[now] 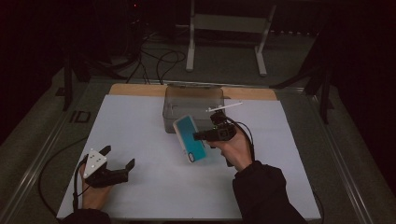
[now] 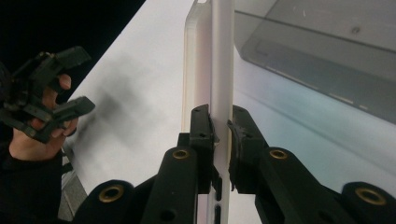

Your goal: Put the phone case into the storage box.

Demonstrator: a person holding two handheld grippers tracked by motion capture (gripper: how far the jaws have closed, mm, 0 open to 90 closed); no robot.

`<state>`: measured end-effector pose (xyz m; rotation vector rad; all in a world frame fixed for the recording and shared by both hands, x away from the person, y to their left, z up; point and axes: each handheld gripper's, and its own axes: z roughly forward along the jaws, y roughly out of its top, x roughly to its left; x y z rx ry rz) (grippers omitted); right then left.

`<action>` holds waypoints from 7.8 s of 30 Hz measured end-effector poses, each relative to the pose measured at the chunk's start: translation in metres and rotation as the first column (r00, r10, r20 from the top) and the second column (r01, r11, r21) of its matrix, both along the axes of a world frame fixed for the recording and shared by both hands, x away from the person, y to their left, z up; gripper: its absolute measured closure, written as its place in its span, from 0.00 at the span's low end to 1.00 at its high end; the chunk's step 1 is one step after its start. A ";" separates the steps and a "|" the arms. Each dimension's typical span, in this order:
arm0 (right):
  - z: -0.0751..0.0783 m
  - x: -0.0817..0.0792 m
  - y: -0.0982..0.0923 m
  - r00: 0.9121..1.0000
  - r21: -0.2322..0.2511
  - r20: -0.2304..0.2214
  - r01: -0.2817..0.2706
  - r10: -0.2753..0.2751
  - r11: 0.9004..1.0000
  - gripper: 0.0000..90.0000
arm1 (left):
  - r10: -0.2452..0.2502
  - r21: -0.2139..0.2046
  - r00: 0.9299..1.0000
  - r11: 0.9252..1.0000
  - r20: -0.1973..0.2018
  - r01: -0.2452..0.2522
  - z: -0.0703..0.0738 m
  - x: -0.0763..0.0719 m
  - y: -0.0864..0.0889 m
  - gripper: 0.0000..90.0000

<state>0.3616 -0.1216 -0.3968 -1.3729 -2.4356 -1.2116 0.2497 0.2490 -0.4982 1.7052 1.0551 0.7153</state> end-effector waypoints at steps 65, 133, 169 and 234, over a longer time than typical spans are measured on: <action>0.041 0.063 0.010 0.991 0.038 0.016 0.129 -0.130 0.991 0.92 | 0.044 -0.016 0.999 0.999 0.029 -0.043 -0.002 0.000 0.001 0.00; 0.054 0.105 0.003 0.945 -0.012 0.050 0.324 -0.323 0.946 0.91 | 0.042 -0.017 0.999 0.999 0.034 -0.041 -0.002 -0.001 0.000 0.00; 0.046 0.118 -0.009 0.902 -0.098 0.099 0.429 -0.420 0.898 0.91 | 0.042 -0.017 0.998 0.999 0.036 -0.042 -0.002 -0.002 0.000 0.00; -0.002 0.130 -0.024 0.860 -0.285 0.133 0.510 -0.493 0.812 0.91 | 0.052 -0.019 0.998 0.998 0.047 -0.051 -0.001 -0.003 0.001 0.00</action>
